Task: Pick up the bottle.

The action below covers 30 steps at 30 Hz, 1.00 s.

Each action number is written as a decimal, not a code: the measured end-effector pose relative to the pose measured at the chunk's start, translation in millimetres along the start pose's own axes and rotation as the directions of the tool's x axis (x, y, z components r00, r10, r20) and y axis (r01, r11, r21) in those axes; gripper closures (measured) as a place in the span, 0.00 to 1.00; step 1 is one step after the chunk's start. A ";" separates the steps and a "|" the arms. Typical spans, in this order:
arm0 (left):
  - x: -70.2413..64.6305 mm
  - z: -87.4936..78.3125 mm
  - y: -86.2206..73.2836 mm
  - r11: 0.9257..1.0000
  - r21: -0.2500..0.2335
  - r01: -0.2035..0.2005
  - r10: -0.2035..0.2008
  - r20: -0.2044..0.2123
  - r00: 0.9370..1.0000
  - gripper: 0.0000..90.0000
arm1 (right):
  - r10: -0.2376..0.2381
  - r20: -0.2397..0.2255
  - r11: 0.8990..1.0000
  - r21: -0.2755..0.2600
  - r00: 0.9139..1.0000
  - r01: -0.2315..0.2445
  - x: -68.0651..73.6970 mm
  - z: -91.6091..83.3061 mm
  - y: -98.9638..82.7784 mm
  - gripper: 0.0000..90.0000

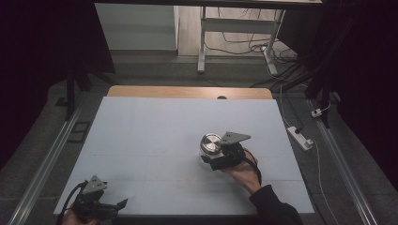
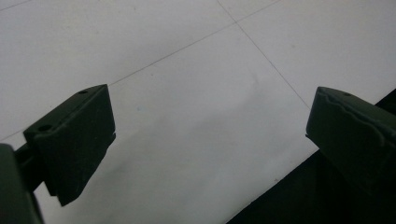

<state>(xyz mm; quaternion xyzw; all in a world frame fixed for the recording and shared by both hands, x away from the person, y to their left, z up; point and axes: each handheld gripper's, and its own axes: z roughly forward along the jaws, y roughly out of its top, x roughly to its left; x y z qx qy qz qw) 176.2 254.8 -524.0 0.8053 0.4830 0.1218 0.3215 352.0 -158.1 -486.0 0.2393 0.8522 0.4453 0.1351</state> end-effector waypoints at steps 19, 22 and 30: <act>0.4 -0.5 -0.4 1.000 -0.002 0.001 -0.001 0.006 1.000 0.03 | -0.091 -0.104 0.996 -0.021 0.990 0.090 43.5 1.4 13.1 0.16; 0.4 -0.6 -0.6 1.000 -0.003 0.002 -0.002 0.006 1.000 0.03 | -0.103 -0.122 0.995 -0.027 0.987 0.101 50.5 3.0 14.5 0.16; 0.4 -0.6 -0.5 1.000 -0.003 0.000 0.000 0.006 1.000 0.03 | -0.111 -0.170 0.994 -0.035 0.979 0.107 67.7 6.1 16.5 0.16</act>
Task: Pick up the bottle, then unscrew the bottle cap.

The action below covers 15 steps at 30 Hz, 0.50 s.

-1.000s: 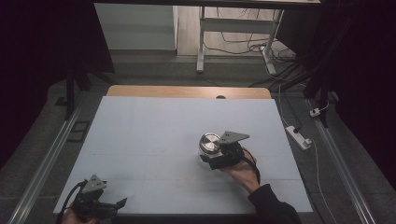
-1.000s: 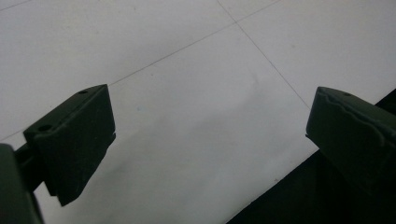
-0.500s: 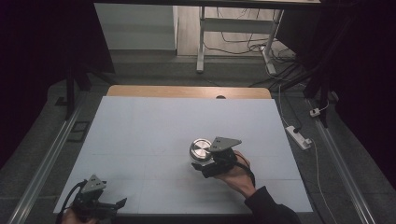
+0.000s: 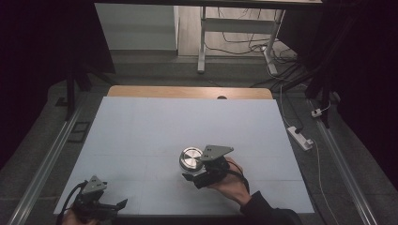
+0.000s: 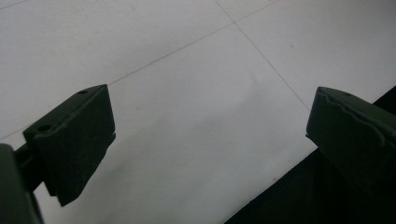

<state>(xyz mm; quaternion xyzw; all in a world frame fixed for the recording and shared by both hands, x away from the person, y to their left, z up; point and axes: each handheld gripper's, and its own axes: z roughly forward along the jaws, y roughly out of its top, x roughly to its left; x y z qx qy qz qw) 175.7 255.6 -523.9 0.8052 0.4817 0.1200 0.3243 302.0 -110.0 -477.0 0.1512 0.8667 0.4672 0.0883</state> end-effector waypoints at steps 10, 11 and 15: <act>-0.1 -0.8 -0.3 1.000 -0.005 0.004 -0.004 0.002 1.000 0.03 | -0.025 -0.014 1.000 0.003 1.000 0.025 8.7 3.9 0.4 0.16; 0.2 -0.8 -0.4 1.000 -0.007 0.006 -0.006 0.002 1.000 0.03 | -0.026 -0.012 1.000 0.005 1.000 0.026 8.7 4.0 0.2 0.16; 1.8 -1.1 -0.6 1.000 -0.009 0.016 -0.016 0.005 1.000 0.02 | -0.032 -0.007 0.999 0.008 0.999 0.032 7.3 3.6 0.4 0.16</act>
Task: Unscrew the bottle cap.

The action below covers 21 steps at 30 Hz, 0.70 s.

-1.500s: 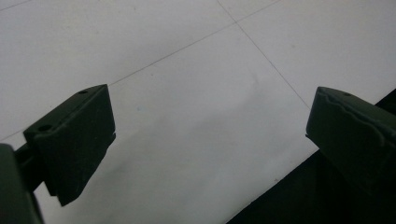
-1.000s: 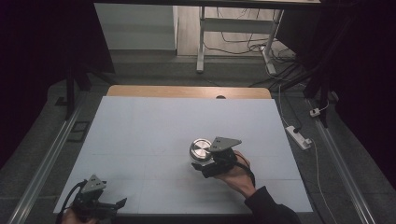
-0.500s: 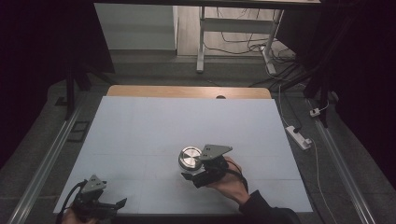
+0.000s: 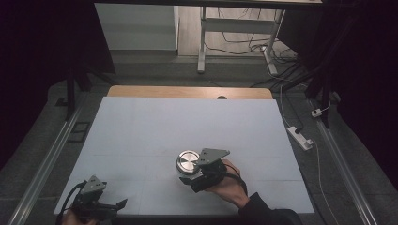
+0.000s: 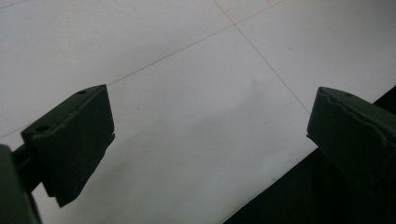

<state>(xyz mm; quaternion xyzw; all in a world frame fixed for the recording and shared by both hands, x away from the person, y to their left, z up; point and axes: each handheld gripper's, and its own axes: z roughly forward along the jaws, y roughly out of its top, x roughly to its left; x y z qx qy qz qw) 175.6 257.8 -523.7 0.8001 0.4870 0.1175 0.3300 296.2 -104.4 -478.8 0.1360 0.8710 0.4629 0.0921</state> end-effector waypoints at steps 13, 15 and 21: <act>-1.2 -0.9 2.5 0.999 -0.038 -0.007 0.008 0.035 0.999 0.00 | 0.010 0.002 1.000 -0.001 1.000 -0.010 -2.1 -0.5 -0.9 0.16; -1.3 -0.8 3.7 0.999 -0.044 -0.008 0.010 0.044 0.999 0.00 | 0.013 0.004 1.000 0.001 1.000 -0.013 -2.7 -0.9 -1.0 0.16; -3.6 0.2 8.7 0.998 -0.058 -0.018 0.022 0.065 0.998 0.00 | 0.024 0.005 1.000 -0.007 1.000 -0.024 -5.1 -2.4 -0.9 0.16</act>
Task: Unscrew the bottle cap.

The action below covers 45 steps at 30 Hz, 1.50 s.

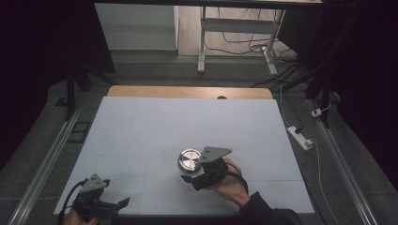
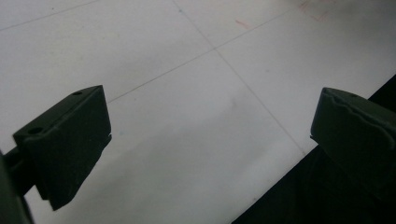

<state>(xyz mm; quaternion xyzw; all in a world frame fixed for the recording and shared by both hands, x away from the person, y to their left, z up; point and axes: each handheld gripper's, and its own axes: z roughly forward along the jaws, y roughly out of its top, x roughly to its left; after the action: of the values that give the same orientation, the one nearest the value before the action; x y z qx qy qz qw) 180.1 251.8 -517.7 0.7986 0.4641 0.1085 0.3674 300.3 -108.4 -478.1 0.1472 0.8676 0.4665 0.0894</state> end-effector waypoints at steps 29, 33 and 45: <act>-15.0 20.7 48.7 0.985 -0.089 -0.151 0.164 0.176 0.971 0.00 | -0.014 0.011 1.000 -0.009 1.000 0.014 -3.9 -3.3 0.4 0.16; -19.4 23.5 59.6 0.980 -0.093 -0.178 0.193 0.191 0.962 0.00 | -0.020 0.011 1.000 -0.007 1.000 0.020 -3.2 -3.7 0.9 0.16; -26.2 32.7 94.2 0.960 -0.072 -0.271 0.280 0.190 0.941 0.00 | -0.038 -0.008 0.999 -0.011 0.999 0.038 -1.4 -3.3 1.9 0.16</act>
<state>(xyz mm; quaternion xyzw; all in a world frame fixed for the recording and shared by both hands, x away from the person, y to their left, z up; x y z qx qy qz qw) 244.9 186.2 -471.7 0.8540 0.3065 0.0892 0.4109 301.0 -110.5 -474.7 0.1282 0.8681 0.4699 0.0955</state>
